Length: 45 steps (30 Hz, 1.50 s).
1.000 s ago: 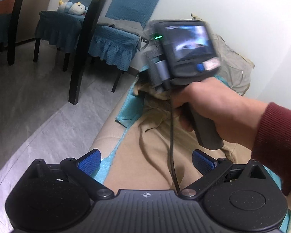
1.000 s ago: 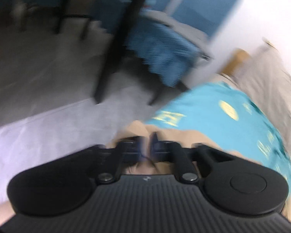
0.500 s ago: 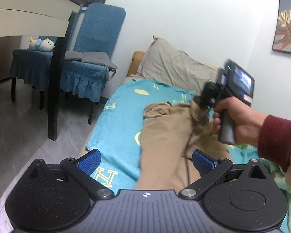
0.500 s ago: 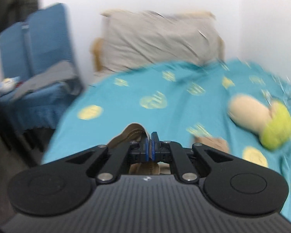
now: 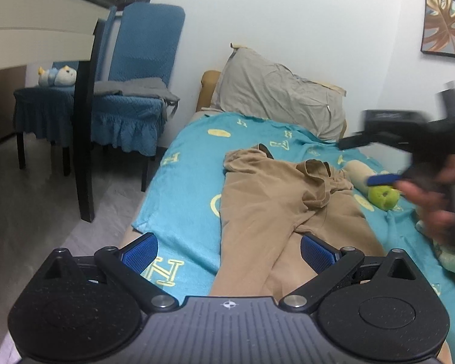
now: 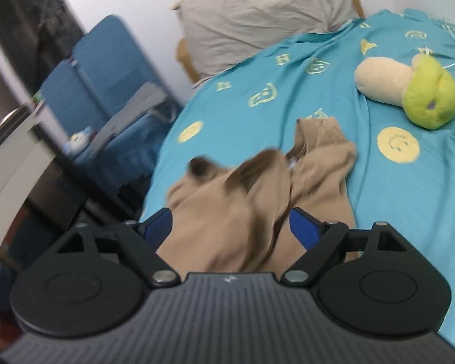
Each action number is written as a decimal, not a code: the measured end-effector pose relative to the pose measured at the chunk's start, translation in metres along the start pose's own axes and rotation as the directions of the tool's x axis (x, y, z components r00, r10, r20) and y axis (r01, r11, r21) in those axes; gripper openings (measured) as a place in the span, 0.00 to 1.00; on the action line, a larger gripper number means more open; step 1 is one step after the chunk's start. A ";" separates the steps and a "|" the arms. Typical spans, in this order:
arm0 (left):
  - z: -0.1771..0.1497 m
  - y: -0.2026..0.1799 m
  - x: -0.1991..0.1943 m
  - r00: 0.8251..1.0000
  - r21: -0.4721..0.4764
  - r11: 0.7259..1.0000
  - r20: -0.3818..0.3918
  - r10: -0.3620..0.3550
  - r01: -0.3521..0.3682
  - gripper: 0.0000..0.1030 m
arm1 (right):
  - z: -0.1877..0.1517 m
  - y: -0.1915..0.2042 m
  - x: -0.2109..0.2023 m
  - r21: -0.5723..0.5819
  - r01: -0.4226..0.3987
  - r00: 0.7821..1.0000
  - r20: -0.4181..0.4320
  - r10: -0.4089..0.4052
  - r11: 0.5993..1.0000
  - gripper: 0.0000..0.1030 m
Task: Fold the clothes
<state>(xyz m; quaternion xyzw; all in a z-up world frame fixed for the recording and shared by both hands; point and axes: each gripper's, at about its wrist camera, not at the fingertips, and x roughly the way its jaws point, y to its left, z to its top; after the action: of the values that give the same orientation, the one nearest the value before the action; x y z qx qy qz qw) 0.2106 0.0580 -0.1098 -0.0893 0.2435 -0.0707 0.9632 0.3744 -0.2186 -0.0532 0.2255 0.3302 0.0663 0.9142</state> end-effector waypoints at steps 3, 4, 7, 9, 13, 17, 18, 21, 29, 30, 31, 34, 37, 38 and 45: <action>0.003 -0.002 -0.008 1.000 -0.005 1.000 -0.018 0.006 -0.006 0.98 | -0.025 0.022 -0.063 -0.017 -0.003 1.000 -0.022 0.003 1.000 0.83; 0.003 -0.002 -0.011 1.000 -0.011 1.000 -0.028 0.004 -0.004 0.98 | -0.035 0.029 -0.084 -0.022 -0.006 1.000 -0.030 0.006 1.000 0.83; 0.003 0.000 -0.017 0.991 -0.065 0.996 -0.114 -0.065 0.057 0.98 | -0.067 0.039 -0.143 -0.050 -0.016 0.999 -0.041 0.014 0.999 0.83; -0.001 -0.002 -0.020 0.982 -0.099 0.992 -0.159 -0.099 0.084 0.97 | -0.090 0.040 -0.177 -0.067 -0.022 0.999 -0.026 0.020 0.998 0.83; -0.009 -0.011 -0.030 0.974 -0.070 0.996 -0.215 -0.074 0.060 0.97 | -0.128 0.016 -0.222 -0.028 -0.017 1.000 0.006 0.017 0.999 0.83; -0.017 -0.007 -0.041 0.963 -0.069 0.998 -0.269 -0.007 -0.012 0.93 | -0.149 -0.016 -0.241 0.060 0.011 1.000 0.005 -0.011 0.998 0.83; -0.018 -0.002 -0.045 0.960 -0.091 0.995 -0.280 0.009 -0.036 0.92 | -0.150 -0.022 -0.243 0.076 0.024 1.000 0.006 -0.024 0.997 0.83; -0.015 0.020 -0.053 0.950 -0.171 0.979 -0.307 0.055 -0.112 0.90 | -0.151 -0.036 -0.243 0.128 0.048 0.998 0.025 -0.052 0.991 0.83; -0.002 0.062 -0.045 0.846 -0.236 0.945 -0.528 0.070 -0.226 0.84 | -0.159 -0.060 -0.221 0.256 0.006 0.998 -0.063 0.010 0.967 0.83; -0.002 0.062 -0.045 0.832 -0.216 0.952 -0.551 0.063 -0.215 0.84 | -0.160 -0.065 -0.218 0.290 -0.017 0.996 -0.076 0.041 0.957 0.83; -0.002 0.062 -0.045 0.818 -0.197 0.959 -0.572 0.056 -0.204 0.84 | -0.161 -0.068 -0.216 0.319 -0.034 0.995 -0.082 0.063 0.947 0.83; -0.005 0.056 -0.050 0.783 -0.127 0.979 -0.620 0.048 -0.161 0.84 | -0.162 -0.073 -0.210 0.364 -0.040 0.993 -0.093 0.079 0.931 0.83; -0.011 0.048 -0.054 0.738 -0.028 0.991 -0.670 0.078 -0.131 0.83 | -0.162 -0.073 -0.207 0.370 -0.029 0.992 -0.101 0.071 0.928 0.84; -0.013 0.043 -0.054 0.728 0.011 0.993 -0.679 0.095 -0.119 0.77 | -0.163 -0.073 -0.205 0.370 -0.023 0.992 -0.104 0.066 0.929 0.84; -0.025 0.008 -0.051 0.662 0.275 0.958 -0.703 0.259 -0.083 0.14 | -0.167 -0.073 -0.201 0.354 0.018 0.991 -0.131 0.031 0.935 0.84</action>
<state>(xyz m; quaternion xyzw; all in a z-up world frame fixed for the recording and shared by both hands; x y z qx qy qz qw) 0.1544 0.0715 -0.1099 0.0765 0.6062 -0.0354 0.7908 0.1114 -0.2758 -0.0847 0.3828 0.3970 0.0238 0.8338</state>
